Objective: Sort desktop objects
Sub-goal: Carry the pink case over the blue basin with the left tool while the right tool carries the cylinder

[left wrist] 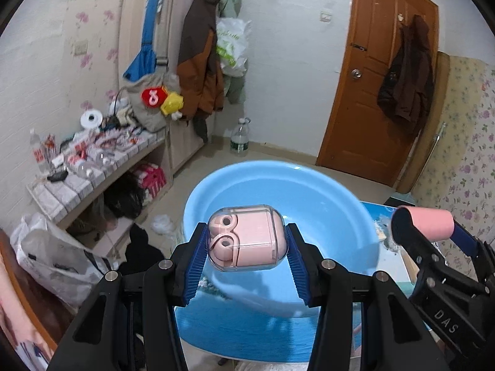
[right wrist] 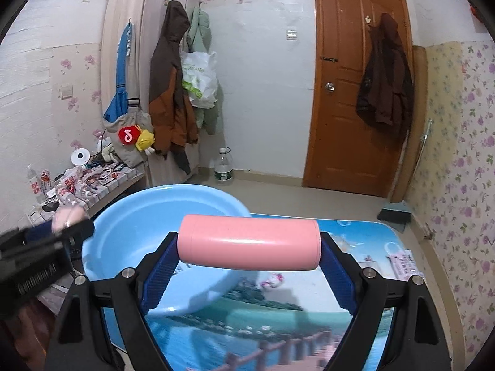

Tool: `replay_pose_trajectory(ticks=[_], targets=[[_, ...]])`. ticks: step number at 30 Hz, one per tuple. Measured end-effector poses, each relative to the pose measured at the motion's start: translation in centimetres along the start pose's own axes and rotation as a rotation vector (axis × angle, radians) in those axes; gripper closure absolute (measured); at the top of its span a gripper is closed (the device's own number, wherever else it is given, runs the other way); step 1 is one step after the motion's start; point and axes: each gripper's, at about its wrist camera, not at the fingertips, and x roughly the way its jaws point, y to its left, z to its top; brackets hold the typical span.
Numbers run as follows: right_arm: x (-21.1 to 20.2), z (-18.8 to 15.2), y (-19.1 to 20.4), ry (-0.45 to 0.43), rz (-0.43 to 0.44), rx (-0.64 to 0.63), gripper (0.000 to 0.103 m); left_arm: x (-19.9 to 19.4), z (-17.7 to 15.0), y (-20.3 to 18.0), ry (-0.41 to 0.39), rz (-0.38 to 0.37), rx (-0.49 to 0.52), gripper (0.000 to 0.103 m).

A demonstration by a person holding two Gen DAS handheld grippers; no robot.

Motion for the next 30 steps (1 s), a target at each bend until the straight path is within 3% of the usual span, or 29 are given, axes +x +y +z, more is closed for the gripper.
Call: replay_pose_trajectory(ticks=[5,17,26,30], targets=[[0.9,0.3,0.8,0.017,-0.005,0.057,0.015,0.8,-0.5,0.6,0.023,0.011,-0.019,0.056],[1.0,0.0,-2.1,0.032,-0.013,0.090,0.015,0.0,-0.4,-1.5,0.005,-0.003,0.026,0.056],[-0.9,0.1,-1.6,0.010,0.020,0.056,0.015,-0.9,-0.1,-1.9,-0.012,0.003,0.048,0.056],[-1.6,0.1,-0.8,0.007,0.089,0.014,0.015,-0.9,-0.1,-1.7,-0.005,-0.007,0.061,0.056]])
